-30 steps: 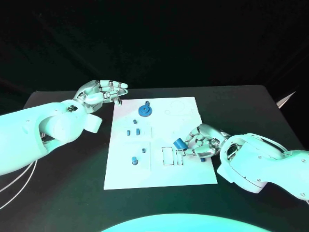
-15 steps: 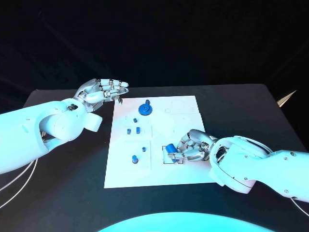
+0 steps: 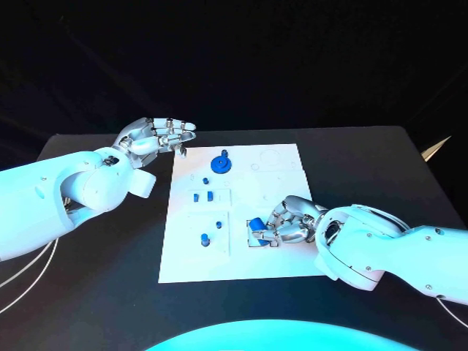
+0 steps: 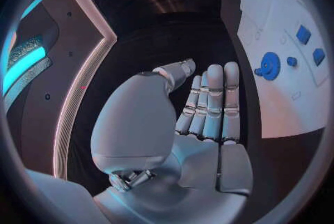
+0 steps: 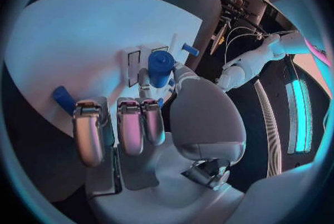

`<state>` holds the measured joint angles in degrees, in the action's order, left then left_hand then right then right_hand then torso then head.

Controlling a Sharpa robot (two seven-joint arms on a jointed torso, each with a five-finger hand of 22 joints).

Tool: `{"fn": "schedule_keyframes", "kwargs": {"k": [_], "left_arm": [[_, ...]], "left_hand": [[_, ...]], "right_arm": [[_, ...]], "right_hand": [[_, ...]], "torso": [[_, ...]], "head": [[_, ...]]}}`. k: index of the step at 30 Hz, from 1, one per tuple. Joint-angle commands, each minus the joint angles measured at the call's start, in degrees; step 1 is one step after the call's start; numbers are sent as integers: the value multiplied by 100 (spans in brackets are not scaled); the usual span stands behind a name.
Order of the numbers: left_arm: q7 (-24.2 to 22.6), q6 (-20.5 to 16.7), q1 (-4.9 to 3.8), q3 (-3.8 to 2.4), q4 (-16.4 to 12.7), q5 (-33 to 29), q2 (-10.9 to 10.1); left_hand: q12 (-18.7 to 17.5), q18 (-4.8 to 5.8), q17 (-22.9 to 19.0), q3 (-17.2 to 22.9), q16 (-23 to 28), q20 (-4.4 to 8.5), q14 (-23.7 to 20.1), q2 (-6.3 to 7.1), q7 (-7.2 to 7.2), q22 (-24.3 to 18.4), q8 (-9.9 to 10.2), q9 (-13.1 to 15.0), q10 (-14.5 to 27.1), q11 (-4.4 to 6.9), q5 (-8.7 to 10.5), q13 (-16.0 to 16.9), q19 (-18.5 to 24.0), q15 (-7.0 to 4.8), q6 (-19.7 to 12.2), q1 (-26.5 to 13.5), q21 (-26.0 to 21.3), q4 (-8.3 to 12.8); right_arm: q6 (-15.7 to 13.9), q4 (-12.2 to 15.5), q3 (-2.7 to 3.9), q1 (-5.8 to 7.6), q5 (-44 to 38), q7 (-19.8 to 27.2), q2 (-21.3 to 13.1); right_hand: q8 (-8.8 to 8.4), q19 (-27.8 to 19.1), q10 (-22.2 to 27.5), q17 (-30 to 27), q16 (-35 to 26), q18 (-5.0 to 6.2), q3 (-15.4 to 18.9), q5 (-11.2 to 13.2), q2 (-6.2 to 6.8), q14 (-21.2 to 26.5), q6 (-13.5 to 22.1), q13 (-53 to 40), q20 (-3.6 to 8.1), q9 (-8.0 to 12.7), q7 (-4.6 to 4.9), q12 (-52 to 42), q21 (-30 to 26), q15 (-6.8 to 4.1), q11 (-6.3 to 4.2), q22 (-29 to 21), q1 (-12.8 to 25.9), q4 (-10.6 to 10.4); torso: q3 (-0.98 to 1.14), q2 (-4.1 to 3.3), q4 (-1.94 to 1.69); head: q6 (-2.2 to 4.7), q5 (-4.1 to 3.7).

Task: Assemble the parts on the task board

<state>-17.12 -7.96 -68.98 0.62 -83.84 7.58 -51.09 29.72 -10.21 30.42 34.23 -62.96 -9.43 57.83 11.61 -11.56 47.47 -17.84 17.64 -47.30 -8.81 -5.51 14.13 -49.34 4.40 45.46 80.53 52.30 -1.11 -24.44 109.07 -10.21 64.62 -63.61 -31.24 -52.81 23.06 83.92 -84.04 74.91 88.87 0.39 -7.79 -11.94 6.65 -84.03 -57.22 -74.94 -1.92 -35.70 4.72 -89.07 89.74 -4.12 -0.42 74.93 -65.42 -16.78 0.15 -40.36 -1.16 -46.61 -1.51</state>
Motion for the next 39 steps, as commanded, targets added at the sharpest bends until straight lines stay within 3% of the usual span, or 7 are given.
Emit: {"fn": "schedule_keyframes", "kwargs": {"k": [1,4,9,20,26,31,39], "left_arm": [[-40,85,-3,-3,-17,-33,3],[-40,82,-3,-3,-16,-33,1],[-38,79,-3,-3,-19,-33,-6],[-38,73,-3,-3,-20,-37,-13],[-38,70,-3,-2,-20,-38,-21],[-37,64,-3,-2,-18,-39,-29],[-37,67,-3,-1,-9,-42,-24]], "left_hand": [[17,-36,-8,-18,-22,-39,-51,-25,-110,-6,-36,-8,30,-9,-22,-8,-2,4,-46,-46,-37,-1],[32,-37,-12,-17,-27,-40,-56,-27,-110,-14,-51,-10,44,-10,-26,-13,-6,4,-57,-43,-48,-5],[32,-37,-12,-17,-27,-40,-56,-27,-110,-14,-51,-10,44,-10,-26,-13,-6,4,-57,-43,-48,-5],[32,-37,-12,-17,-27,-40,-56,-27,-110,-14,-51,-10,44,-10,-26,-13,-6,4,-57,-43,-48,-5],[32,-37,-12,-17,-27,-40,-56,-27,-110,-14,-51,-10,44,-10,-26,-13,-6,4,-57,-43,-48,-5],[32,-37,-12,-17,-27,-40,-56,-27,-110,-14,-51,-10,44,-10,-26,-13,-6,4,-57,-43,-48,-5],[32,-37,-12,-17,-27,-40,-56,-27,-110,-14,-51,-10,44,-10,-26,-13,-6,4,-57,-43,-48,-5]], "right_arm": [[83,-29,-5,-12,-131,-58,33],[46,-56,-5,-13,-227,-96,59],[68,-90,-5,-13,-437,-173,90],[127,-80,-5,-14,-758,-201,91],[96,94,-5,-17,-821,-55,-66],[174,241,-5,-15,-756,90,-230],[305,337,-5,-13,-827,147,-325]], "right_hand": [[51,608,-522,1231,19,-39,81,359,18,-541,-89,-1415,35,-52,-124,35,26,-31,-32,1507,181,8],[82,608,-520,1240,21,-39,176,686,-8,-543,-78,-1414,39,-95,-128,40,26,-35,-35,1507,410,-3],[124,608,-515,1248,22,-39,703,854,-56,-545,-28,-1408,43,-171,-128,53,26,-37,-35,1507,927,-4],[132,608,-483,1250,21,-39,1276,914,-22,-544,36,-1374,40,-216,-117,112,26,-31,-27,1507,1034,-14],[137,608,-496,1257,22,-39,1341,865,-242,-546,47,-1390,29,-236,-111,90,26,-22,-19,1507,530,24],[131,608,-506,1262,23,-39,1262,857,-179,-547,42,-1402,31,-241,-114,76,26,-25,-24,1507,-140,42],[128,608,-512,1265,24,-39,1150,856,-78,-547,28,-1410,32,-239,-117,65,26,-26,-26,1507,-359,35]], "torso": [[-2,1,-5],[-1,2,-6],[-4,-1,-6],[1,4,-2],[3,4,-5],[-2,4,7],[4,4,2]], "head": [[2,4],[5,4],[9,-2],[9,-7],[18,9],[8,21],[6,27]]}}
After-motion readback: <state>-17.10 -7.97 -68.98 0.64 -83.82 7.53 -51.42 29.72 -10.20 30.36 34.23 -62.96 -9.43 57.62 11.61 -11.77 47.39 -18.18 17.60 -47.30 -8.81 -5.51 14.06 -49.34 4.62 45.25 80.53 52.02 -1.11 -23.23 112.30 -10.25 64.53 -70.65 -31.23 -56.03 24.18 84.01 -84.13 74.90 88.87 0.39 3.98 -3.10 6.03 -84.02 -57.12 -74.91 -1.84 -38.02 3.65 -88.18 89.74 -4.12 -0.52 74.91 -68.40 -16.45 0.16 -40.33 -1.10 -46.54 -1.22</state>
